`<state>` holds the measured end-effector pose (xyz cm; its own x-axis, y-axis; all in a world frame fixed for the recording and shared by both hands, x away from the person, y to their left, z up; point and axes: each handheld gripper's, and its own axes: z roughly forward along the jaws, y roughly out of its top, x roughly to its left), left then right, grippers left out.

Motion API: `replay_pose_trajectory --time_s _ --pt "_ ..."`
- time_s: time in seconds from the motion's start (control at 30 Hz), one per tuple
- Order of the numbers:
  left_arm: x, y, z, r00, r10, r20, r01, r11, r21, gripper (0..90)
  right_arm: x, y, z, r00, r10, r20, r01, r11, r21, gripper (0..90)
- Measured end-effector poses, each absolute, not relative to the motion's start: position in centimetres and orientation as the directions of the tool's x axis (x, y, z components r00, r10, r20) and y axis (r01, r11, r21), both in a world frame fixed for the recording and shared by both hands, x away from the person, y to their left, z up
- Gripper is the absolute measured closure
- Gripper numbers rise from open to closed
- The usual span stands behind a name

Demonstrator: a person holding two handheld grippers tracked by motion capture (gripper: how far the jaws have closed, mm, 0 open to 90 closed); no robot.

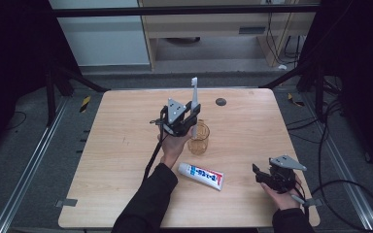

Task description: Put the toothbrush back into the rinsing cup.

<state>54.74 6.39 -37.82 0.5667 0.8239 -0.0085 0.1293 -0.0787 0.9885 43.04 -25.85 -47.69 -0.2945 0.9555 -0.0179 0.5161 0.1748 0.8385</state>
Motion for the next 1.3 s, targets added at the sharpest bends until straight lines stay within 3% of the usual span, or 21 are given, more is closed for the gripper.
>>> replay_pose_trajectory --time_s 1.3 --pt "54.2 6.8 -42.4 0.587 0.81 0.002 0.169 -0.125 0.978 67.3 43.1 -25.6 -47.9 -0.3 0.954 -0.03 0.521 0.19 0.832 32.1"
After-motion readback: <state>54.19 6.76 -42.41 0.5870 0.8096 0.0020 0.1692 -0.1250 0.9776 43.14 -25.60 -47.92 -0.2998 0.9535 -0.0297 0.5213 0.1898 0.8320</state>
